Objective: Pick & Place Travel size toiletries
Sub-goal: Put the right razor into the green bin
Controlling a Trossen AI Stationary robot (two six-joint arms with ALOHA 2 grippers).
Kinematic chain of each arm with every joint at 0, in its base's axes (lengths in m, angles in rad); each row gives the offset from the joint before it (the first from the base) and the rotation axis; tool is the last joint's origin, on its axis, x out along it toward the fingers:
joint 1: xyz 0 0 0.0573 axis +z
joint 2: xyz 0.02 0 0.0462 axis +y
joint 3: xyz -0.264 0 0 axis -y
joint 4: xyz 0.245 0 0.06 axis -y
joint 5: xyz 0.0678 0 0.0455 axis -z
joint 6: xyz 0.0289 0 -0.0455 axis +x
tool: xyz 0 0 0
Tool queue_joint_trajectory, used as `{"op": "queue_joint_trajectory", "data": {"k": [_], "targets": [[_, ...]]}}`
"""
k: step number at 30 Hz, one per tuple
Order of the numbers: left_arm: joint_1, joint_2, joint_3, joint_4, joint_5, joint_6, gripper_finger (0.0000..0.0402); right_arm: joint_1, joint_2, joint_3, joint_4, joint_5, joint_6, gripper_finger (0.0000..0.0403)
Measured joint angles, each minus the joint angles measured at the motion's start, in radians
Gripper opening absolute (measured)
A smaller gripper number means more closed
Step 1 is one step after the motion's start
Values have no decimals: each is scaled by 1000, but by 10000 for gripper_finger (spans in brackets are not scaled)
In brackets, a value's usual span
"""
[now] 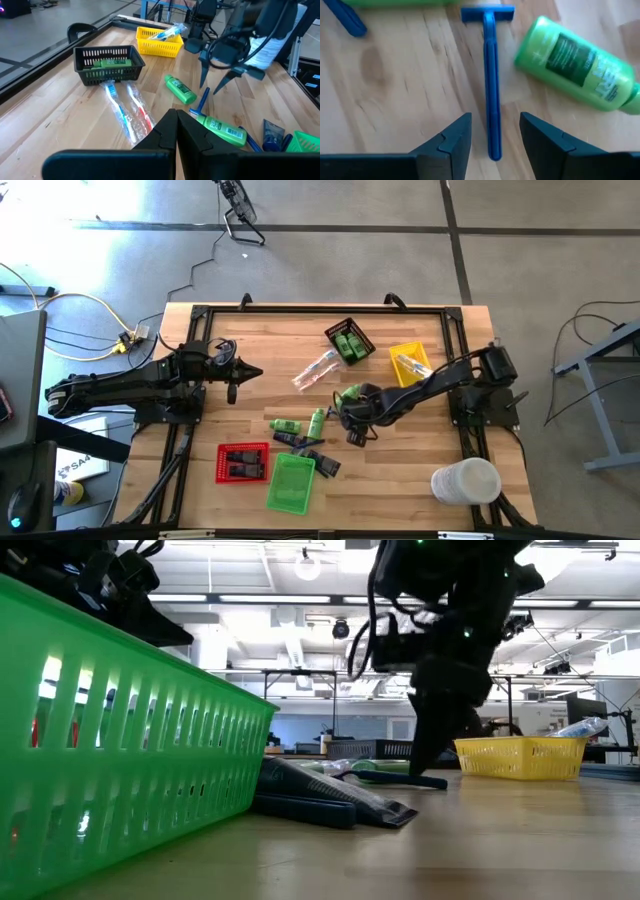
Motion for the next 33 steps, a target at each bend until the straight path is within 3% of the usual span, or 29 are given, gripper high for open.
{"op": "queue_joint_trajectory", "data": {"k": [27,33], "targets": [[0,0,0,0,-1,0,1,0,48,2,-5,-7,0,158],[0,0,0,0,-1,0,1,0,49,2,-4,-12,0,108]]}}
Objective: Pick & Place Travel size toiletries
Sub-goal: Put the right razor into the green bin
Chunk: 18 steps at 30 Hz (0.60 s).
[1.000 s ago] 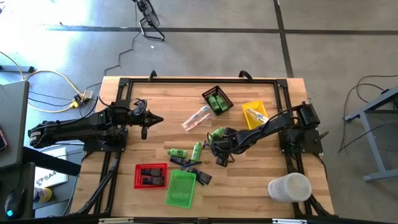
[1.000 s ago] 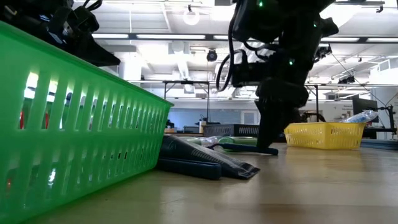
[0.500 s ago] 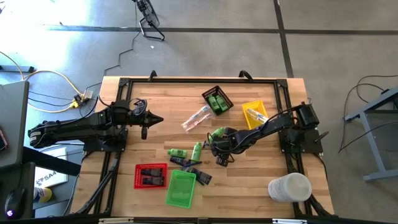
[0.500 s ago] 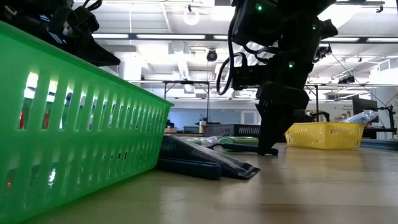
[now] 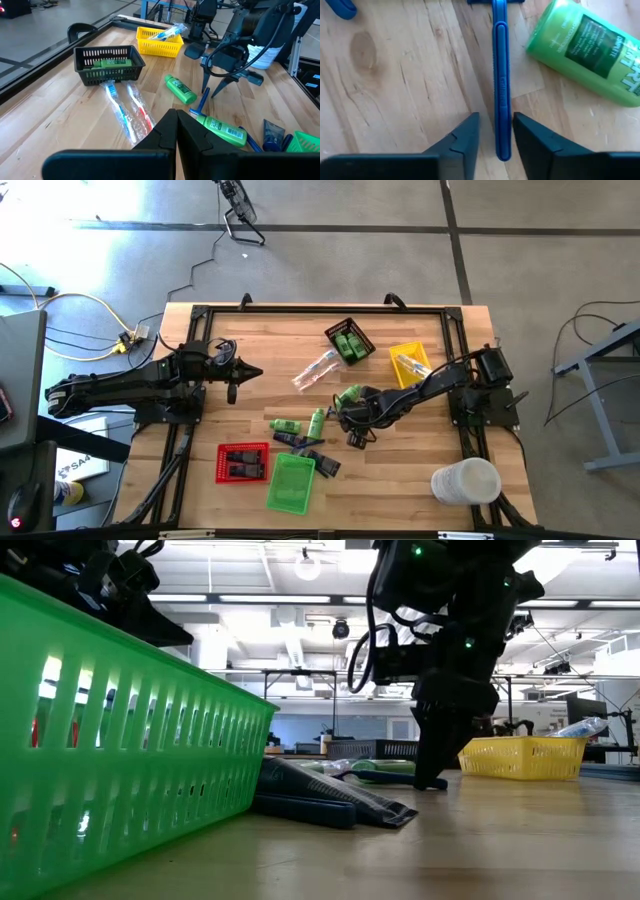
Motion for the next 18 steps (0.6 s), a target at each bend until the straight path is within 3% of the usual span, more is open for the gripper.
{"op": "queue_joint_trajectory", "data": {"k": [8,18], "targets": [[0,0,0,0,0,0,1,0,0,0,-1,-9,-1,33],[0,0,0,0,0,0,1,0,-8,-2,0,-17,-2,27]]}}
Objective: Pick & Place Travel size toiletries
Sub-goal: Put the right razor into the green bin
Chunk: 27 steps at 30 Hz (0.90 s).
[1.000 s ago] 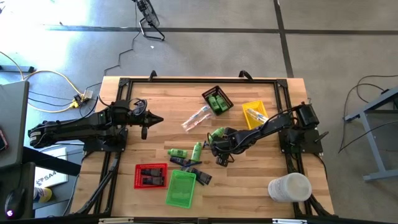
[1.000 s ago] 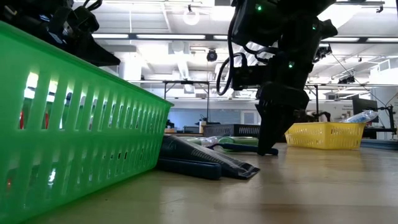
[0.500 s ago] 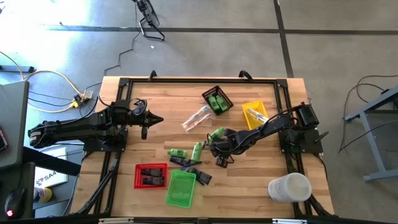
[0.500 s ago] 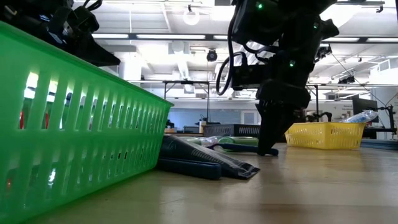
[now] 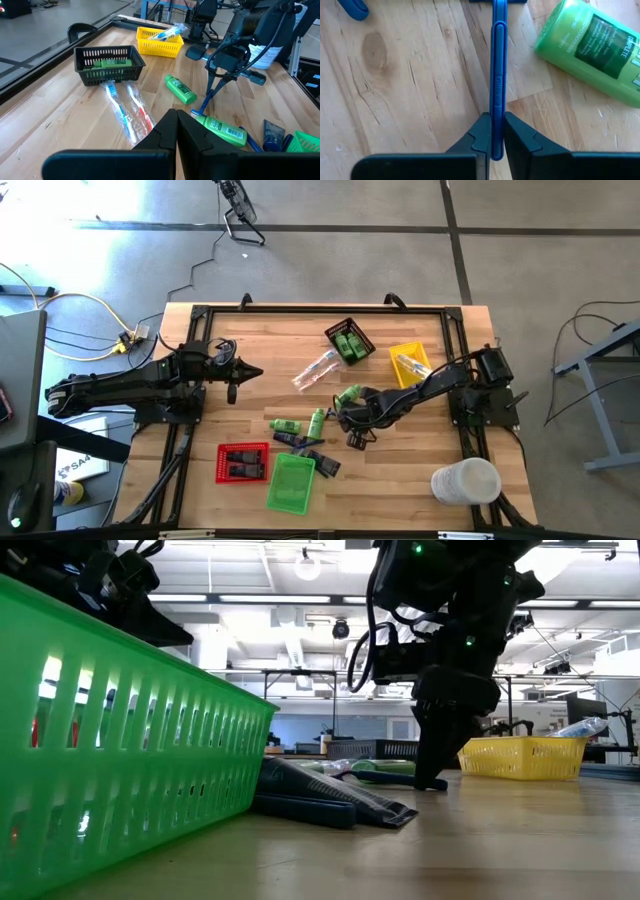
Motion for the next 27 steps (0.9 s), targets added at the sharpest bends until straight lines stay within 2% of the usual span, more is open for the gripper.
{"op": "queue_joint_trajectory", "data": {"k": [5,12,16,27], "targets": [[0,0,0,0,0,0,1,0,-50,-4,-13,-6,0,26],[0,0,0,0,-4,0,1,0,-200,-3,-16,4,-12,26],[0,0,0,0,-3,0,1,-2,-300,-1,10,45,-56,26],[0,14,0,1,-3,4,1,-77,-520,-1,35,29,-234,25]]}}
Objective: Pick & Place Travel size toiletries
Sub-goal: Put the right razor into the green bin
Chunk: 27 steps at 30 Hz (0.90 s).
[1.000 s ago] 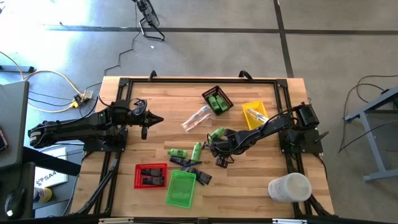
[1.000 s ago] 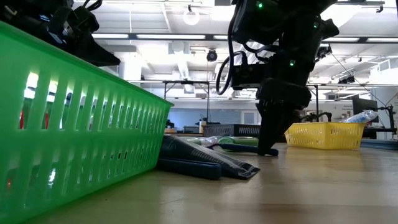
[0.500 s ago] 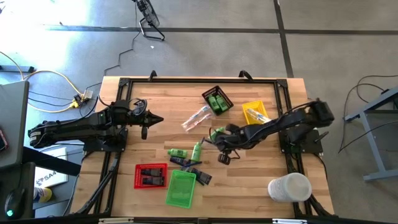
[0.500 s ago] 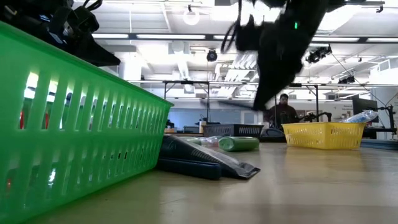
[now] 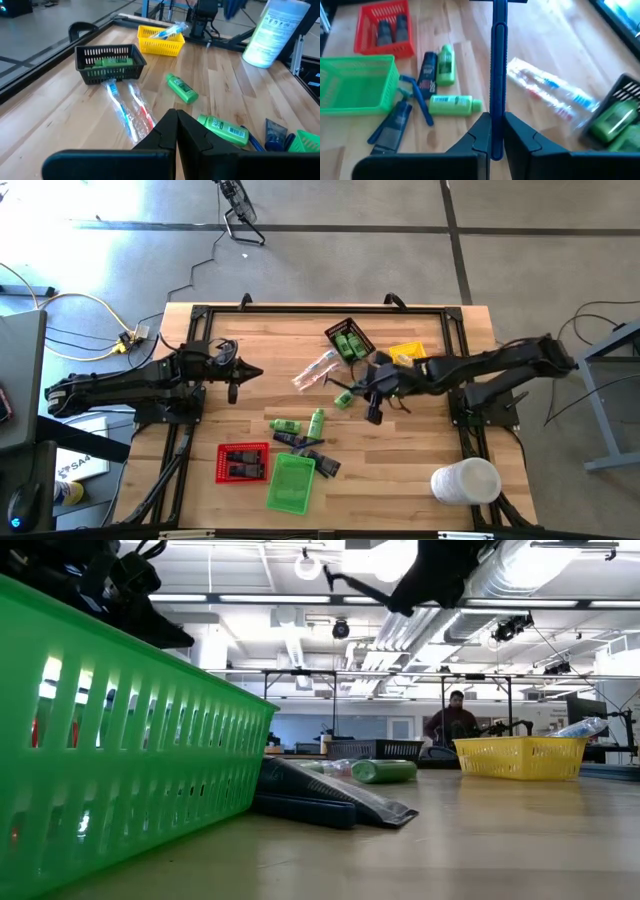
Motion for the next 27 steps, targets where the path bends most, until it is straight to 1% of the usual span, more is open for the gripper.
{"op": "queue_joint_trajectory", "data": {"k": [6,9,12,15,19,21,24,27], "targets": [[0,31,0,-3,4,-14,1,-75,-81,0,-1,-66,-57,25],[0,40,0,-1,3,-15,1,-106,-92,0,1,-94,-73,25],[0,45,0,-1,3,-15,1,-132,-93,0,0,-98,-103,25],[0,45,0,-1,3,-12,1,-158,-93,0,0,-136,-138,25],[0,45,0,-1,3,86,1,-187,-93,0,0,-175,-173,25],[0,45,0,-1,3,101,2,-200,-93,0,0,-190,-188,25],[0,45,0,2,3,100,18,-220,-93,0,0,-206,-206,26],[0,45,0,9,3,71,53,-236,-93,0,0,-226,-212,27]]}}
